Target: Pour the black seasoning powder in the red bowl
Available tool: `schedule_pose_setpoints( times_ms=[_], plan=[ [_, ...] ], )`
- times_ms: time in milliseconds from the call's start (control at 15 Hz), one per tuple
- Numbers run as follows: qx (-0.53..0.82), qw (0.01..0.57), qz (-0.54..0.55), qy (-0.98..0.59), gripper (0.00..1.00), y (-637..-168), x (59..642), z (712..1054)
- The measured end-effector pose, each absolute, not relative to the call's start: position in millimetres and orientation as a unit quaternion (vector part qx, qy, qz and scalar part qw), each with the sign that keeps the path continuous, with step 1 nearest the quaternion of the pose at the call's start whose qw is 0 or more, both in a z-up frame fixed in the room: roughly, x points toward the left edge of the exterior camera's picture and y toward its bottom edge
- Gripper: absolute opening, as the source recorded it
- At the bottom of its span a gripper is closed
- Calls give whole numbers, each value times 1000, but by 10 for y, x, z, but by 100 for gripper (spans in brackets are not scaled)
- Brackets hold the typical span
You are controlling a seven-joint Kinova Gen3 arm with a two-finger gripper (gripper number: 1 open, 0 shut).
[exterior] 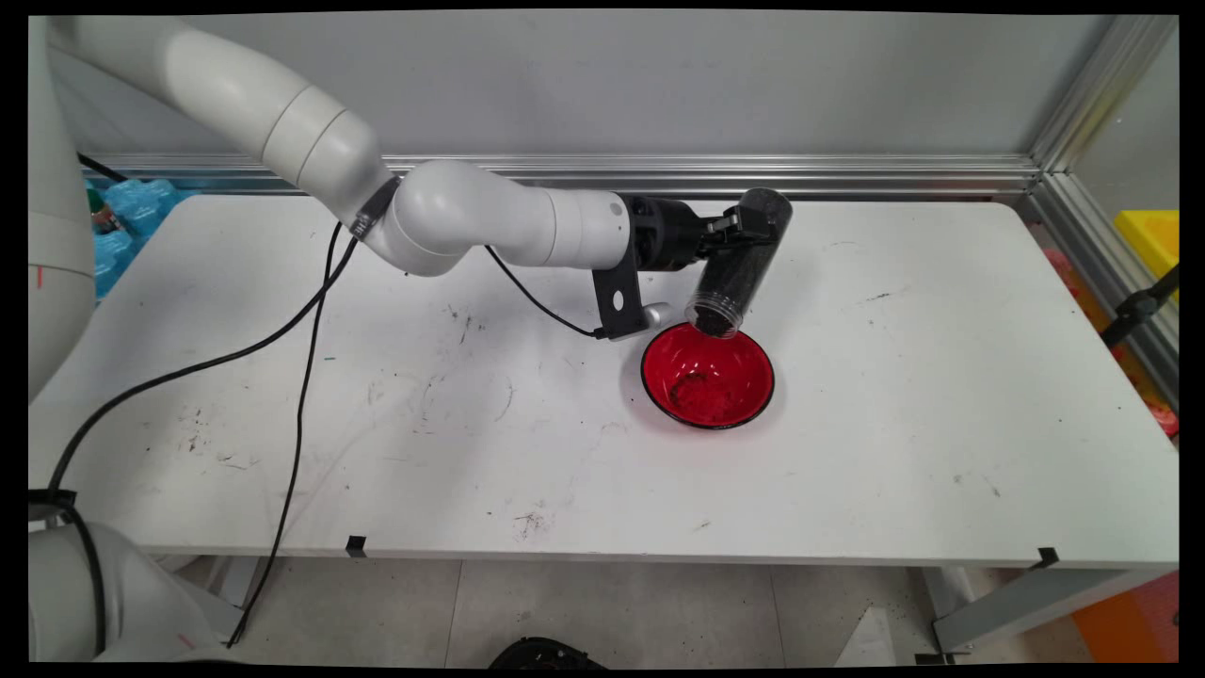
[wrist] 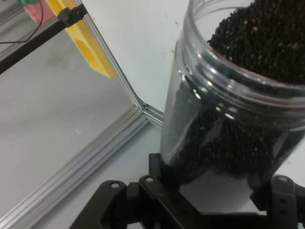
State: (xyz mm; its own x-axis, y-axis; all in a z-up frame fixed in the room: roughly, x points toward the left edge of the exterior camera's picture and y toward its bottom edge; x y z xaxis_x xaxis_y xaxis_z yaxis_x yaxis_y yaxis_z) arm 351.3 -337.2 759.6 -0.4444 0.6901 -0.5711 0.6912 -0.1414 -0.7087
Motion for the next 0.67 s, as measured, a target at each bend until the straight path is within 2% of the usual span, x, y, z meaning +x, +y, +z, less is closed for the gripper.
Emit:
schedule_pose_setpoints(
  times_ms=[667],
  plan=[
    [533,3,-549,644,0,-3389,3525,7591]
  ],
)
